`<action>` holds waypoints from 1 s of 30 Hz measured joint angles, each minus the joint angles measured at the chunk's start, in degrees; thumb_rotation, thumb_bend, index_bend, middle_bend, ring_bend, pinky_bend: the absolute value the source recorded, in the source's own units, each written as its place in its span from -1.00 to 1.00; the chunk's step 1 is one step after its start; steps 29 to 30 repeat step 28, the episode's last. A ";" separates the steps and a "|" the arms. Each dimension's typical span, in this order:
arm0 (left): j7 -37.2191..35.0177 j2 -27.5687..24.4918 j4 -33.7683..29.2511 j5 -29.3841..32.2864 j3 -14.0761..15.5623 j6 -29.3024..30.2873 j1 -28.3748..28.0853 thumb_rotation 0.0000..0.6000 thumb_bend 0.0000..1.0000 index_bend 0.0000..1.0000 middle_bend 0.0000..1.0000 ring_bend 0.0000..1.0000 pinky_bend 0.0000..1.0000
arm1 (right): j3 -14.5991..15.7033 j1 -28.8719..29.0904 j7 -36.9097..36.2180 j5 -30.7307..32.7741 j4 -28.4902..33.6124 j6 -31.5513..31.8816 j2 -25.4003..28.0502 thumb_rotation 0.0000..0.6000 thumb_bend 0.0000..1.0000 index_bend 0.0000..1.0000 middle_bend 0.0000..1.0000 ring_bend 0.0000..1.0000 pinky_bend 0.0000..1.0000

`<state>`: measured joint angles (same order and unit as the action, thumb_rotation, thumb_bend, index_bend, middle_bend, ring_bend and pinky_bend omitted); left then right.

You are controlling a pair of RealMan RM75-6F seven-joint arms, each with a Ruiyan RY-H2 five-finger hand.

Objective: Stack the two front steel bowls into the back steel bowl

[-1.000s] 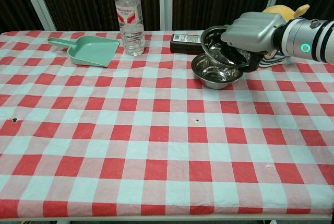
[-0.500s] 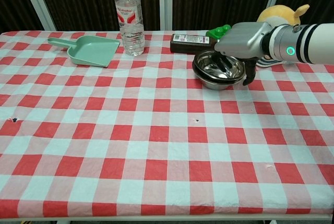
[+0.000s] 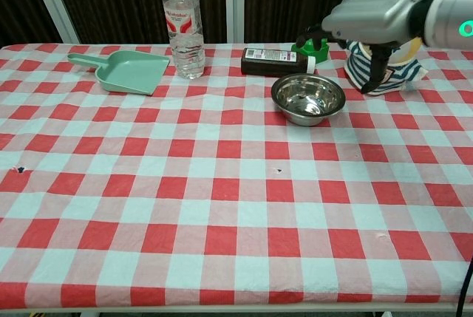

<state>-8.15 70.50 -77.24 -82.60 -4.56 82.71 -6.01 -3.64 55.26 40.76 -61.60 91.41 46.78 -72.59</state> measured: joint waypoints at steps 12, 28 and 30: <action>1.65 0.15 -1.28 -1.57 0.65 -0.92 -1.30 1.00 -0.60 -0.60 -0.59 -0.76 -0.58 | 6.56 -26.87 -11.71 -12.33 17.29 33.92 17.01 1.00 -1.00 -0.99 -0.98 -1.00 -1.00; 3.00 -1.03 -3.62 -3.83 2.63 -2.25 -2.21 1.00 -0.60 -0.60 -0.59 -0.76 -0.58 | 8.37 -42.09 -28.83 -13.39 2.72 37.55 12.76 1.00 -1.00 -1.00 -1.00 -1.00 -1.00; 3.00 -1.03 -3.62 -3.83 2.63 -2.25 -2.21 1.00 -0.60 -0.60 -0.59 -0.76 -0.58 | 8.37 -42.09 -28.83 -13.39 2.72 37.55 12.76 1.00 -1.00 -1.00 -1.00 -1.00 -1.00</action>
